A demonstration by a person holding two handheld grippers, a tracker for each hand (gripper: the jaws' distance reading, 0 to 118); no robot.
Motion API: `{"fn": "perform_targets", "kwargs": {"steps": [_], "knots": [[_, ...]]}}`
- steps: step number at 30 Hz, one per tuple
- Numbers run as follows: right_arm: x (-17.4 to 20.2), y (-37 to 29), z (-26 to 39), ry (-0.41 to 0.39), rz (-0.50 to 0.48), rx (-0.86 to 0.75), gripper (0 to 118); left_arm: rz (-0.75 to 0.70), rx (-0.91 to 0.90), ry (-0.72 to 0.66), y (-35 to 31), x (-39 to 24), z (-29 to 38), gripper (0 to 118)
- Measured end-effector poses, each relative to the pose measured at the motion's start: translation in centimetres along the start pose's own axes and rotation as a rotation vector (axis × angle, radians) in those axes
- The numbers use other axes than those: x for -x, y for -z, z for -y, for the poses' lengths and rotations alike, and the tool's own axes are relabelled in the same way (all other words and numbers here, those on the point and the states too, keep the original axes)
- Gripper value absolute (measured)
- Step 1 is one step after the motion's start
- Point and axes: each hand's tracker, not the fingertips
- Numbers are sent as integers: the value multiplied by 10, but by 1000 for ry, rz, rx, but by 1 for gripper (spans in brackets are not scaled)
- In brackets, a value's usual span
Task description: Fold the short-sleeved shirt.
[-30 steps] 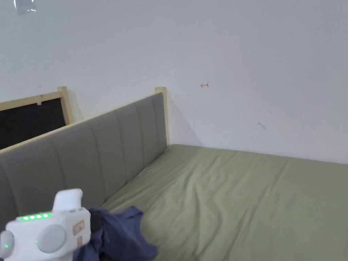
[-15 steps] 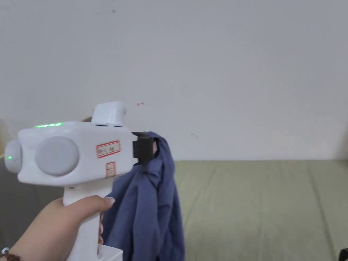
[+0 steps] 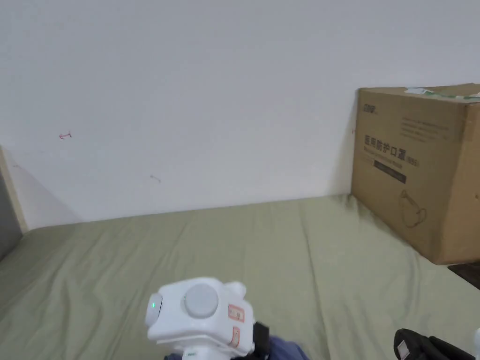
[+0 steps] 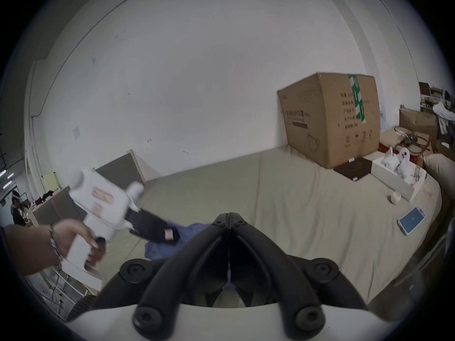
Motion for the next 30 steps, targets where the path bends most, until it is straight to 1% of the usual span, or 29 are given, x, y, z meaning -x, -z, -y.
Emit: {"fn": "perform_targets", "kwargs": {"steps": [1,2,4,5,7,9,12,13,14,16,18,19,20,22,23,24,26,27,28,29,30], "knots": [[-2,3,4,9,3,20,0,-15,51,-67,17,15,5,10],[-4,7,7,16,5,37,0,-32,79,-126,27,28,14,31],[-4,12,14,21,5,59,0,-36,130,-232,41,54,26,84],[-3,15,17,21,4,70,0,-10,143,-263,41,65,31,106],[0,21,21,14,3,94,0,18,129,-332,27,82,37,103],[5,26,21,5,-1,107,0,27,103,-342,3,89,29,103],[16,29,15,-12,-14,104,0,3,-62,-271,-59,88,16,104],[21,28,11,-20,-20,89,0,-13,-148,-226,-85,86,14,104],[25,28,7,-28,-25,72,0,-32,-258,-177,-112,82,13,101],[32,24,-1,-41,-35,27,0,-64,-515,-76,-158,78,31,92],[40,22,-8,-54,-43,-27,0,-159,-744,36,-191,74,61,80],[42,21,-9,-56,-45,-52,0,-207,-819,65,-199,73,75,70],[45,21,-10,-57,-49,-84,0,-257,-897,75,-206,73,93,44],[50,18,-10,-57,-42,-134,0,-315,-994,68,-208,74,125,25],[53,16,-9,-59,-41,-176,0,-351,-1041,41,-208,74,141,16],[55,14,-7,-68,-35,-211,0,-398,-1073,12,-207,74,156,0],[61,12,-1,-99,-10,-273,0,-383,-1101,-6,-197,82,176,0],[62,12,3,-112,5,-289,0,-409,-1092,1,-191,83,185,0],[64,13,6,-122,24,-296,0,-491,-1063,-5,-185,82,189,0],[66,13,8,-124,41,-293,0,-533,-1032,-16,-178,82,193,0],[67,13,9,-118,47,-287,0,-508,-1025,-21,-172,85,194,0]]}}
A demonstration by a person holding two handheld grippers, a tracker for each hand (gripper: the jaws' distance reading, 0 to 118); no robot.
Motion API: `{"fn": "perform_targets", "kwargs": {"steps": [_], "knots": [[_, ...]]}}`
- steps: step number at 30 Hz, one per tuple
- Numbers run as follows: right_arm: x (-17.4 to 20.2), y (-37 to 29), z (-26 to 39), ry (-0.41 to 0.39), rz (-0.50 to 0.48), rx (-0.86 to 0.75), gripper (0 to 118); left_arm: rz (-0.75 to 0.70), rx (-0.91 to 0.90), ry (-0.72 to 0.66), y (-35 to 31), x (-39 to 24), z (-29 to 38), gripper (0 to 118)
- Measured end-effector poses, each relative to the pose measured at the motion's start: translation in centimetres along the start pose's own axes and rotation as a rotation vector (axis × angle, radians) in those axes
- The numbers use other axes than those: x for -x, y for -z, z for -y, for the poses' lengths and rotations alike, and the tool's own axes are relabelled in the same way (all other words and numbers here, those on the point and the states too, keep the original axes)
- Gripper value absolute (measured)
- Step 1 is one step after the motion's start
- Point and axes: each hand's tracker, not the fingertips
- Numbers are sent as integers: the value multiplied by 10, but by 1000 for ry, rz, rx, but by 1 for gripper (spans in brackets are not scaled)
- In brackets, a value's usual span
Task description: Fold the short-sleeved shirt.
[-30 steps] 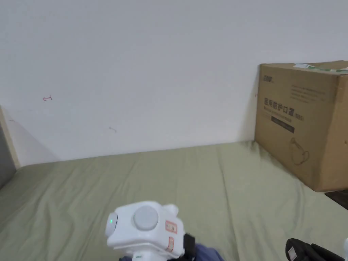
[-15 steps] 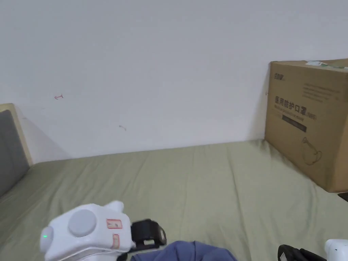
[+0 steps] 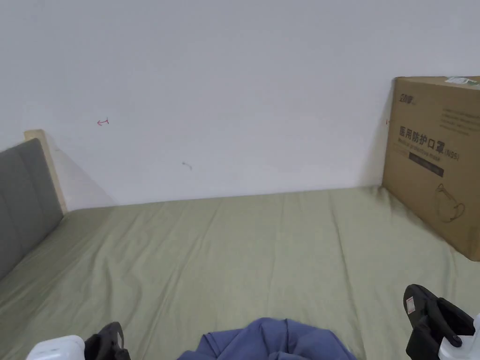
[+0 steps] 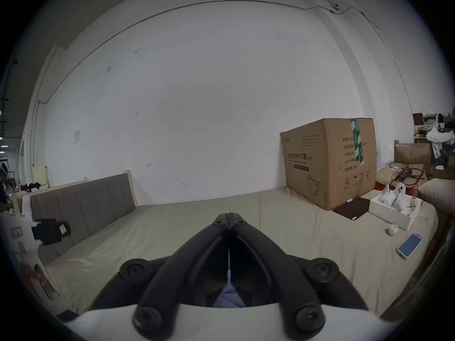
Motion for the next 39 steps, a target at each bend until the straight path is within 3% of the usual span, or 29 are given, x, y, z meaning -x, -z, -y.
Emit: {"fn": "perform_targets", "kwargs": {"steps": [9,11,14,16,17,18,19,20,25,27,30,31,32,34,35,37,38,39], "knots": [[-9,4,2,34,1,63,0,80,52,-24,27,-5,-21,0],[-11,6,1,45,-1,78,0,135,235,-32,71,-5,-37,0],[-13,13,2,50,-1,118,0,214,819,-73,172,-2,-24,0],[-14,17,6,52,-2,144,0,260,934,-137,218,0,9,6],[-15,19,8,57,-7,155,0,202,928,-107,232,0,20,40],[-16,21,11,60,-11,167,0,146,936,-61,248,-3,30,87],[-17,24,14,61,-12,178,0,120,946,-12,262,-5,40,118],[-18,26,16,56,-11,191,0,106,974,7,268,-4,59,113],[-24,39,28,25,-5,251,0,85,1007,71,300,-15,113,113],[-26,46,33,9,3,270,0,88,1042,166,304,-26,138,116],[-34,63,39,8,18,322,0,52,922,214,287,-32,124,113],[-38,71,41,15,15,352,0,70,881,194,276,-32,118,102],[-41,79,43,26,-8,392,0,58,821,188,263,-33,113,78],[-48,102,47,50,-74,489,0,100,738,137,240,-29,103,11],[-50,114,48,65,-109,530,0,139,736,101,233,-23,99,1],[-54,144,52,113,-138,624,0,205,713,-8,211,-9,97,1],[-54,159,53,132,-148,678,21,179,686,5,202,-3,94,1],[-53,179,55,151,-168,750,58,160,654,9,192,5,91,1]]}}
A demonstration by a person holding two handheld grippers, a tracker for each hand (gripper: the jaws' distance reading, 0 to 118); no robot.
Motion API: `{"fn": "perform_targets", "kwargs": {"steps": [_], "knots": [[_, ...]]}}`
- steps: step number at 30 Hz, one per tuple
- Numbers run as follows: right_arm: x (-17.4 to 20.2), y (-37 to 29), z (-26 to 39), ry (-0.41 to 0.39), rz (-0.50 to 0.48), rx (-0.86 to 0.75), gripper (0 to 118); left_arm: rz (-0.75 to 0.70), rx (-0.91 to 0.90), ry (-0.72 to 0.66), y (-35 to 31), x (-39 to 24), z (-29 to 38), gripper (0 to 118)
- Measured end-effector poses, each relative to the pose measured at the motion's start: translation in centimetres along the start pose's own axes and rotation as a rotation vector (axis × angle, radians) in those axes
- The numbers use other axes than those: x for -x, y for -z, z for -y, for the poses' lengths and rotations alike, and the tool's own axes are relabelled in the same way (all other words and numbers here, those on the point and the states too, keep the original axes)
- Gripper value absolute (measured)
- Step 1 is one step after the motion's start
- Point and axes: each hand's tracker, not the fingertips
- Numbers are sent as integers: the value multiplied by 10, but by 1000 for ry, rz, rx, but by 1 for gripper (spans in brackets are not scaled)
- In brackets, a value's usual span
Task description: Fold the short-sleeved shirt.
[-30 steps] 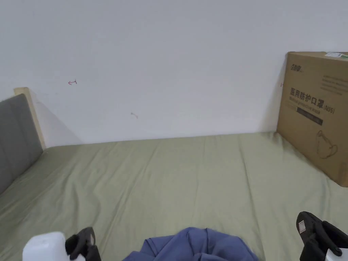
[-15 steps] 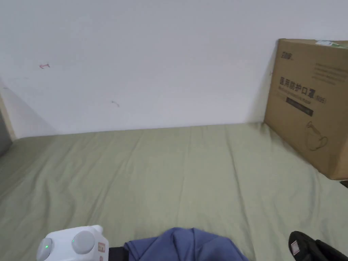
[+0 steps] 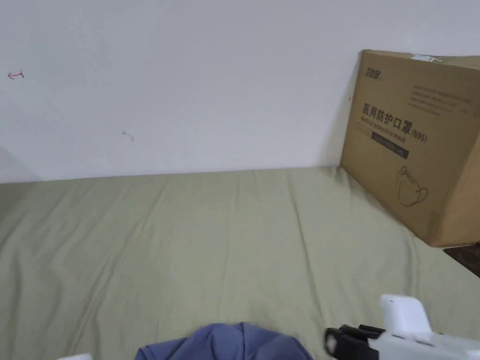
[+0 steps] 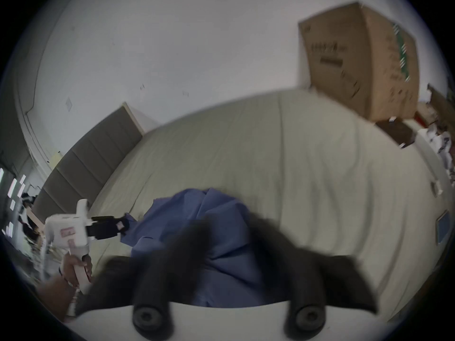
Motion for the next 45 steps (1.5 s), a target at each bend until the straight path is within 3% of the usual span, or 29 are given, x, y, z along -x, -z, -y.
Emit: {"fn": "perform_targets", "kwargs": {"steps": [1,2,4,7,9,11,12,13,14,15,17,20,23,27,31,35,42,45], "knots": [[-2,16,-11,28,-9,66,96,1,0,-6,-13,-1,-3,1],[-3,33,-15,67,5,96,118,2,-5,-19,-20,4,0,1],[-6,72,-28,116,11,114,118,0,-10,-68,-29,14,9,1],[-12,135,-41,105,63,326,118,-5,5,-94,-31,20,12,1],[-13,170,-43,50,98,443,104,-18,20,-101,-28,23,15,1],[-12,185,-35,-12,98,518,77,-32,46,-110,-24,26,19,1],[-6,189,-32,-46,122,533,73,-30,56,-123,-22,27,21,1],[2,184,-31,-148,205,486,70,-29,63,-135,-21,29,23,1],[5,173,-24,-202,178,454,67,-28,71,-143,-20,30,25,1],[10,168,-25,-247,160,438,52,-26,78,-149,-19,31,27,1],[14,154,-25,-276,158,386,3,-27,81,-154,-22,31,30,1],[15,116,-24,-180,7,323,3,-33,75,-149,-30,27,29,1],[19,66,-32,-135,-42,183,3,-15,20,-158,-55,25,20,1],[36,-8,-46,-178,-95,40,3,33,-144,-173,-111,21,-6,1],[47,-73,-68,-172,-134,-72,3,79,-296,-150,-173,13,-46,1],[48,-125,-99,-111,-142,-203,3,92,-414,-72,-218,3,-98,1],[52,-180,-165,-127,-60,-370,3,77,-601,6,-269,-24,-185,1],[56,-183,-194,-132,-19,-409,3,56,-661,-25,-270,-28,-219,1]]}}
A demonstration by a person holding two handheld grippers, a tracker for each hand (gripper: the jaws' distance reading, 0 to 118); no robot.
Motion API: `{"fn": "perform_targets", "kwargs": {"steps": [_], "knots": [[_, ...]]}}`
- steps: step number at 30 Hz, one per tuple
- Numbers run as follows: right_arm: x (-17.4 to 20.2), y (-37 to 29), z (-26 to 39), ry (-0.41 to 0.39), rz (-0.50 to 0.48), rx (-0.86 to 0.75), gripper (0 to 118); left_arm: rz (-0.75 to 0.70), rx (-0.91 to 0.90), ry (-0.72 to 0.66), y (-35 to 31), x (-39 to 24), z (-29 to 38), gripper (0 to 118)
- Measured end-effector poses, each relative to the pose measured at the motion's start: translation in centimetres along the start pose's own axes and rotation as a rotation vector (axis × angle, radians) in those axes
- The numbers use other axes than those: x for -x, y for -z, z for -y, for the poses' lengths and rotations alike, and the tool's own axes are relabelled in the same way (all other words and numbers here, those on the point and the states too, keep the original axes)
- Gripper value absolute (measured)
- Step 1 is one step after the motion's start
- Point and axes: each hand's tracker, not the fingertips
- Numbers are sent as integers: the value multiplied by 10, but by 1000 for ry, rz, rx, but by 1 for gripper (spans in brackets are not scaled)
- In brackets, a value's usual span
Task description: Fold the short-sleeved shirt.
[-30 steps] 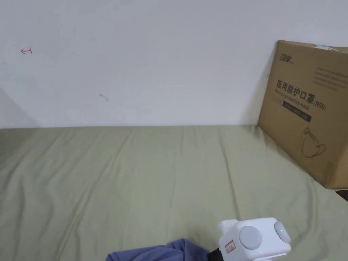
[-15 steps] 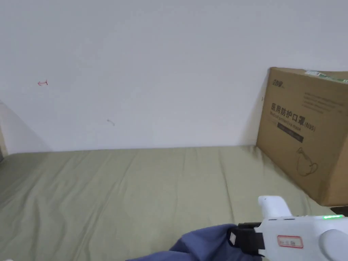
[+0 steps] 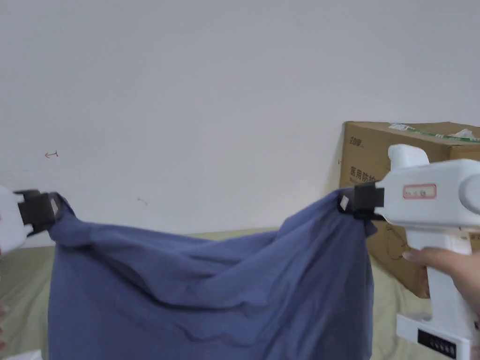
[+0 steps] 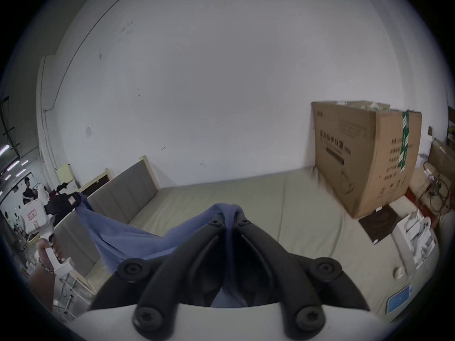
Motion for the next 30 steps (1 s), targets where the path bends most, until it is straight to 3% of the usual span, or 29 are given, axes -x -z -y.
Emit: {"fn": "perform_targets", "kwargs": {"steps": [7,12,14,20,24,27,30], "knots": [[9,65,-48,-50,102,-53,3,-83,-83,26,63,2,-36,1],[14,119,-68,-104,160,-133,3,-156,-121,-82,105,22,-39,1],[13,137,-69,-96,161,-140,3,-150,-130,-116,115,29,-36,1],[16,177,-26,-174,171,-160,3,-212,-151,-89,123,44,7,1],[-5,203,70,-108,217,11,3,-233,70,-139,119,64,84,1],[-34,213,169,-29,241,275,3,-239,319,-160,102,83,174,1],[-52,187,259,-52,217,520,3,-204,518,-184,62,96,249,1]]}}
